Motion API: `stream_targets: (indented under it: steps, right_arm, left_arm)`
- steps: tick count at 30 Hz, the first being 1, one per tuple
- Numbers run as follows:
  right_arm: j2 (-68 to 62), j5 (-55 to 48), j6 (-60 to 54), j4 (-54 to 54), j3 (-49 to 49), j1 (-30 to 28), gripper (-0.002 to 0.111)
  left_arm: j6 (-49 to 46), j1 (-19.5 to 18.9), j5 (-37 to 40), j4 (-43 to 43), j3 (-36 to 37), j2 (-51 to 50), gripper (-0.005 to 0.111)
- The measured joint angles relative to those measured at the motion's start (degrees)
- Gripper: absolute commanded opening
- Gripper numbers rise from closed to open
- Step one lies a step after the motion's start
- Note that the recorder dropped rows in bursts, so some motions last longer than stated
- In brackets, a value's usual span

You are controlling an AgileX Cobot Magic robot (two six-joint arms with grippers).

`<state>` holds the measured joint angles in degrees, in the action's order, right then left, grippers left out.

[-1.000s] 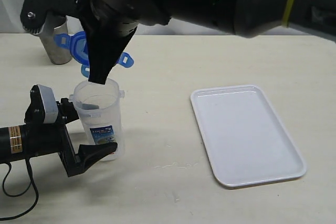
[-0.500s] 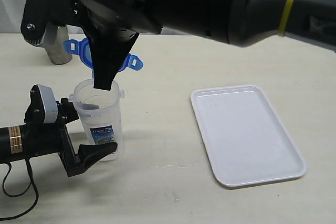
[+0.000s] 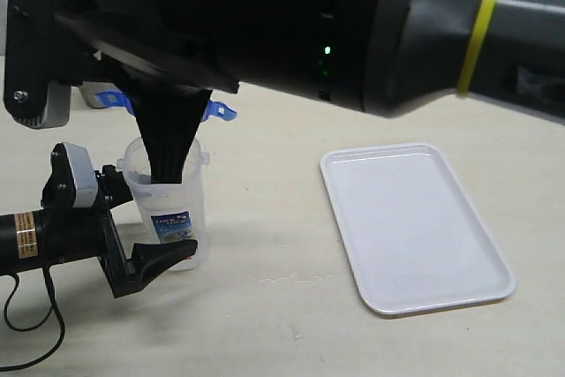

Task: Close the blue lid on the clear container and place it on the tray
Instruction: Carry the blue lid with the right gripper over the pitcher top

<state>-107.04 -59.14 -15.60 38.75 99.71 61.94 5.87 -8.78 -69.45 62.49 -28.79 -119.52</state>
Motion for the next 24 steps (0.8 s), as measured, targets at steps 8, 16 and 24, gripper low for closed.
stream_targets:
  steps: [8, 16, 24]
  right_arm:
    - [0.00, -1.18, -0.81, 0.23, 0.00, 0.00, 0.004]
    - [0.00, 1.60, -1.89, 0.23, 0.00, 0.00, 0.004]
    - [0.00, 0.88, -6.11, -2.38, 0.00, 0.13, 0.004]
  left_arm:
    - [0.00, 0.00, 0.00, 0.00, 0.00, 0.00, 0.105]
    - [0.00, 0.00, 0.00, 0.00, 0.00, 0.00, 0.105]
    - [0.00, 0.00, 0.00, 0.00, 0.00, 0.00, 0.105]
